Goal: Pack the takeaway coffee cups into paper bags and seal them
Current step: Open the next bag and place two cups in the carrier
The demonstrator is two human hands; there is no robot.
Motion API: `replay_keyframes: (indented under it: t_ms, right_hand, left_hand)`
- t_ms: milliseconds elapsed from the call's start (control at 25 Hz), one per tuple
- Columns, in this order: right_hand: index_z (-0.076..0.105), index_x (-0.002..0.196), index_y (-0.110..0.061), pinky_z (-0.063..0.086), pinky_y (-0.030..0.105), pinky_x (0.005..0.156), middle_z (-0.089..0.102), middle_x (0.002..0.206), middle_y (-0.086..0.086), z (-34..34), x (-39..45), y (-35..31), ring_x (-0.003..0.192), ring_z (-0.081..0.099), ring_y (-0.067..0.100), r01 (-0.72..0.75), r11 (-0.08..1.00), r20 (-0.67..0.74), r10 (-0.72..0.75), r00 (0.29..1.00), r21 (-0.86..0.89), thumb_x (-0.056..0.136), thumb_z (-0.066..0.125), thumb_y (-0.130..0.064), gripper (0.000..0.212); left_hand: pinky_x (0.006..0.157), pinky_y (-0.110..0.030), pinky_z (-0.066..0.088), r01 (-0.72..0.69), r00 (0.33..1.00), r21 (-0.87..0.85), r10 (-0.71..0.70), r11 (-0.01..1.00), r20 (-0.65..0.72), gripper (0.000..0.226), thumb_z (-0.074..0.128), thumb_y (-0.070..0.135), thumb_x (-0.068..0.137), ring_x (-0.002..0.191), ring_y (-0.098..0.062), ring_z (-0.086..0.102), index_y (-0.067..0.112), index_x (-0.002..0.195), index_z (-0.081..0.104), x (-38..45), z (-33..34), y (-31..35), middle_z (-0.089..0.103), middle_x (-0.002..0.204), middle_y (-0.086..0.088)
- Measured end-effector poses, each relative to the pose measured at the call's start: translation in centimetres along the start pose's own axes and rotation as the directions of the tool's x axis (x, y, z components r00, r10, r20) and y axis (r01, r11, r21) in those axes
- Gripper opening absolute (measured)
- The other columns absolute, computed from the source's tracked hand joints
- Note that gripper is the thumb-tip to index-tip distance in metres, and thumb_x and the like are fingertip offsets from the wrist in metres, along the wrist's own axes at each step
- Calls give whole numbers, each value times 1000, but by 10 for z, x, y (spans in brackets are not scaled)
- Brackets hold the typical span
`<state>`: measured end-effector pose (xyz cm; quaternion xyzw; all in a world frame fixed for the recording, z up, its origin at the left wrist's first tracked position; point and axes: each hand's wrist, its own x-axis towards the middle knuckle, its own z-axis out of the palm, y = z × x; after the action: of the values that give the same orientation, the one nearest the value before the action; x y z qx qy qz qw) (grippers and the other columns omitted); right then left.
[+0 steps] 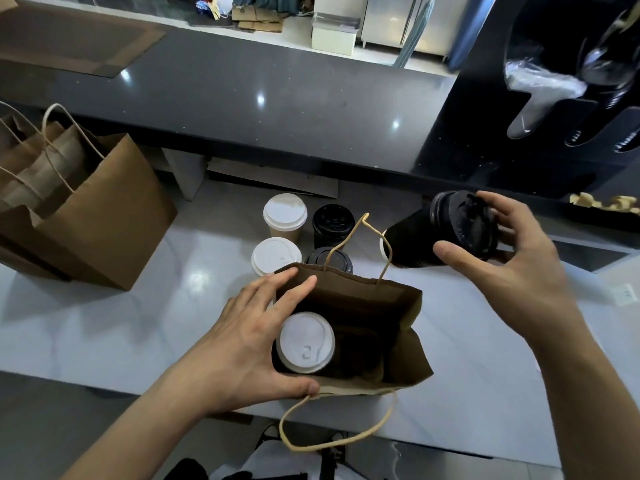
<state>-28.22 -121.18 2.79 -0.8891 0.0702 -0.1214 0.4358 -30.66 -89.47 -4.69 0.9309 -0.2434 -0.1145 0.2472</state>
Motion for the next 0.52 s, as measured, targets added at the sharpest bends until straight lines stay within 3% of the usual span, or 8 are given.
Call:
replay_keyframes:
  t_ms: [80,200,320,520]
  right_hand:
    - [48,141,-41,49,38,105,56,135,-14,-14,-18,-15,125,55,11,62,997,-55,-59,997,48,67,78,-60,82]
    - [47,142,-38,50,39,105,57,135,-14,-31,-39,-31,126,57,11,170,979,-61,-164,985,112,67,71,-79,89]
    - [46,143,-32,49,31,103,56,135,-6,-37,-57,-42,125,57,18,241,961,102,-256,961,139,69,71,-77,90]
    - [42,141,-43,36,8,101,48,136,-21,-6,-69,-40,129,49,5,295,954,418,-243,875,-62,70,81,-52,82]
  left_hand:
    - [125,-37,16,-8,1000,13,8,1000,-8,120,68,84,61,152,-3,-4,57,153,-6,0,-1,1,-7,163,25]
    - [123,-31,11,-8,1000,24,9,1000,-10,121,68,83,61,151,-3,-6,58,152,-7,0,-1,2,-10,164,23]
    - [124,-34,12,-11,1000,33,11,999,-5,122,67,83,59,152,-5,-5,57,152,-7,2,0,2,-10,165,21]
    - [124,-32,11,-23,1000,26,23,999,-2,122,66,84,58,152,-7,-4,57,153,-6,3,0,1,-8,166,19]
